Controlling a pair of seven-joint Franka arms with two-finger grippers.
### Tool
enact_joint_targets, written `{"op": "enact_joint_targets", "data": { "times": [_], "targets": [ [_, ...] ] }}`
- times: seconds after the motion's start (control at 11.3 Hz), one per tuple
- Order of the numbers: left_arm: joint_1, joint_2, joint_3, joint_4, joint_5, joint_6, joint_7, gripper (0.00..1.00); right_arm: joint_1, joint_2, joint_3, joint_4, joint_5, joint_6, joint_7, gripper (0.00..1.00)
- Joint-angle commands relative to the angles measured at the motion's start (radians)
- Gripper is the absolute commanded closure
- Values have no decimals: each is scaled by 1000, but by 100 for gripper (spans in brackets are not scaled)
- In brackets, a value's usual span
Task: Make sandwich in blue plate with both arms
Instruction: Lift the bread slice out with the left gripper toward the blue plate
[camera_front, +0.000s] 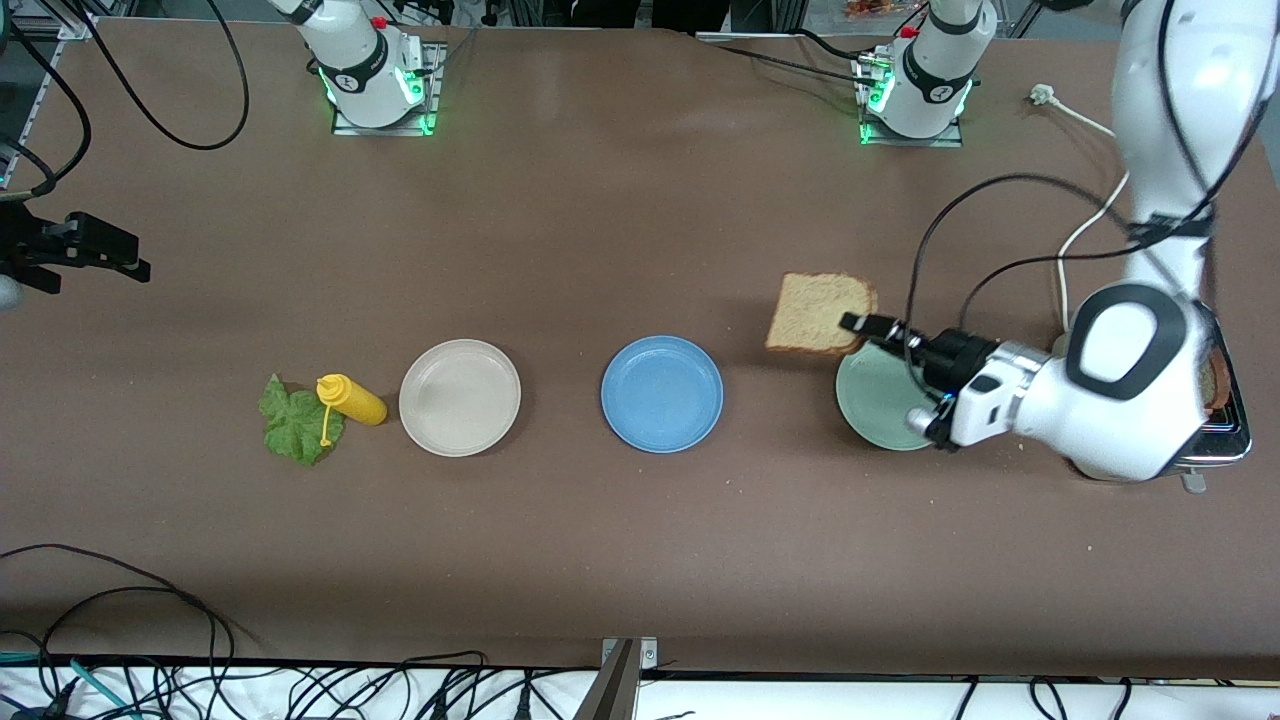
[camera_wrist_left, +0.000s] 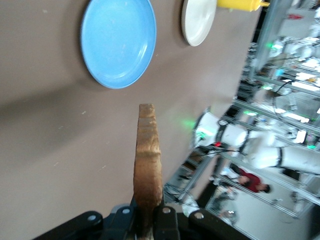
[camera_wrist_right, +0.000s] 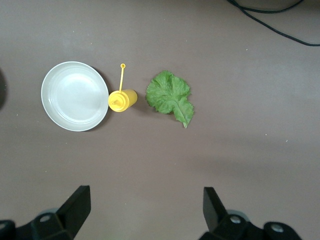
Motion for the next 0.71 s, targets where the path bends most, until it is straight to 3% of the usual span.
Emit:
{"op": "enact_joint_targets", "data": {
  "times": [0.0,0.27,0.62],
  "targets": [
    [-72,135,-1,18,-182,115,69,100,-9,-13,4,-12,5,10,-3,0],
    [-121,230,-1,19,-342,244,174,100,-10,-11,4,-12,5,10,-3,0],
    [-193,310,0,19,-402,424,310,100,-10,-13,4,-12,5,10,-2,0]
  ]
}}
